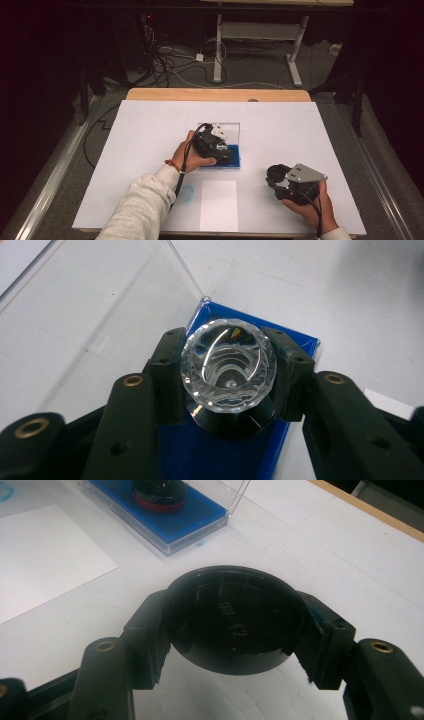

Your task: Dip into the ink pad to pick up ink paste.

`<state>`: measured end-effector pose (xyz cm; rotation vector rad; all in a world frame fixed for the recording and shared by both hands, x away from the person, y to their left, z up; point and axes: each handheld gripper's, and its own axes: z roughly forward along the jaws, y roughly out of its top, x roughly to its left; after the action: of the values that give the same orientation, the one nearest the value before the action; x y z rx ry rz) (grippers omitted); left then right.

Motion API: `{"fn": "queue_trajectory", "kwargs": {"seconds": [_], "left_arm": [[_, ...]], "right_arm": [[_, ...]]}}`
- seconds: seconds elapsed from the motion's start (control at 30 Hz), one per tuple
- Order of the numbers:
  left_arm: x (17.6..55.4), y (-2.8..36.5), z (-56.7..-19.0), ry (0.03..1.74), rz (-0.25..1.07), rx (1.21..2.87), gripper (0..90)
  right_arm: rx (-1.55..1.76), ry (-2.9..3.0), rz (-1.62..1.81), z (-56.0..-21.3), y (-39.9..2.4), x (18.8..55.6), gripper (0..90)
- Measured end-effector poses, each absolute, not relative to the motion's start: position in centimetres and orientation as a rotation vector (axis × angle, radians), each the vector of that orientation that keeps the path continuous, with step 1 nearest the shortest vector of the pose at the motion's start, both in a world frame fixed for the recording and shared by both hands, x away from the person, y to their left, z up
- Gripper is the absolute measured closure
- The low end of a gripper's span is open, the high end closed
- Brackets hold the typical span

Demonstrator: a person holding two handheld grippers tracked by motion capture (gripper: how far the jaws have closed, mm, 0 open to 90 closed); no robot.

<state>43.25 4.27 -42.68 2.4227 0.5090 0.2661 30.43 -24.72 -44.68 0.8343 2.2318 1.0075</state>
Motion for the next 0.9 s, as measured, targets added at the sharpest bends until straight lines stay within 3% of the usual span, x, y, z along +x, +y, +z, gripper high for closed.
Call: {"fn": "queue_trajectory", "kwargs": {"seconds": [0.9], "left_arm": [[43.34, 4.09, -42.40, 0.493, 0.256, 2.467, 54.6]], "right_arm": [[0.827, 2.235, 0.992, -44.70, -24.56, 30.35, 38.5]]}}
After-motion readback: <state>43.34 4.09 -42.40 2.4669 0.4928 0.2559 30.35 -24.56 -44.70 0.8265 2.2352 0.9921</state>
